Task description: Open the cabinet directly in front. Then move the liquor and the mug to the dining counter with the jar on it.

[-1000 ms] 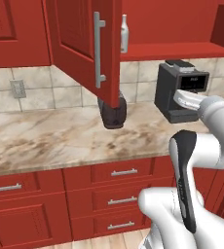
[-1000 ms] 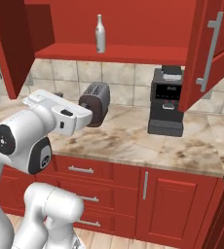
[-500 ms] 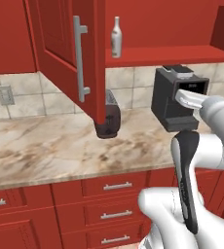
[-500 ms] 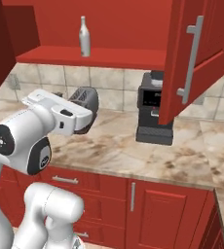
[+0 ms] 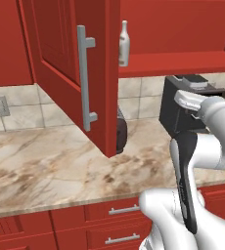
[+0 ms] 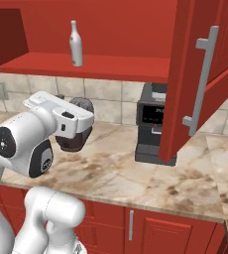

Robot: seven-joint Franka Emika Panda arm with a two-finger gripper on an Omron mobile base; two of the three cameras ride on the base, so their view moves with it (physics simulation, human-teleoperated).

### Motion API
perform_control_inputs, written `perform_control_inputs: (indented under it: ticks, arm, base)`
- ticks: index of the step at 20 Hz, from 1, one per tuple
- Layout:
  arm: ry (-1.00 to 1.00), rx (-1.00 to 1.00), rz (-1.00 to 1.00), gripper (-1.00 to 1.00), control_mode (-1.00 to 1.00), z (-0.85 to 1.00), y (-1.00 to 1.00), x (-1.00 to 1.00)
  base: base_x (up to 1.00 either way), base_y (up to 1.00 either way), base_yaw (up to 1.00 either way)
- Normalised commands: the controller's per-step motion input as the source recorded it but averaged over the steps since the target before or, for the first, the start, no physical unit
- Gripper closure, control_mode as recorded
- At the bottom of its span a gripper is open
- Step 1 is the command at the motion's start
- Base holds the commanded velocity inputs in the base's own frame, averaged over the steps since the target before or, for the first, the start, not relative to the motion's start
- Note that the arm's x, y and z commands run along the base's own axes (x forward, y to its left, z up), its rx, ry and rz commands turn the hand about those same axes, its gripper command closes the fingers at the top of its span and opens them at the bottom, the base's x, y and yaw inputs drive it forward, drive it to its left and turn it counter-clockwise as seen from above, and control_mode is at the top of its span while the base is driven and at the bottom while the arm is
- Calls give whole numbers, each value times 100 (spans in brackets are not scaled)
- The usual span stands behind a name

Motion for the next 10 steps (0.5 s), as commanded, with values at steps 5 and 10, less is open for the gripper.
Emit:
perform_control_inputs:
  ticks: [5, 10]
  arm:
    - [0, 0, 0, -100, 100, 0, 0, 0]
    - [0, 0, 0, -100, 100, 0, 0, 0]
  base:
    - [0, 0, 0]
    - [-13, 0, 0]
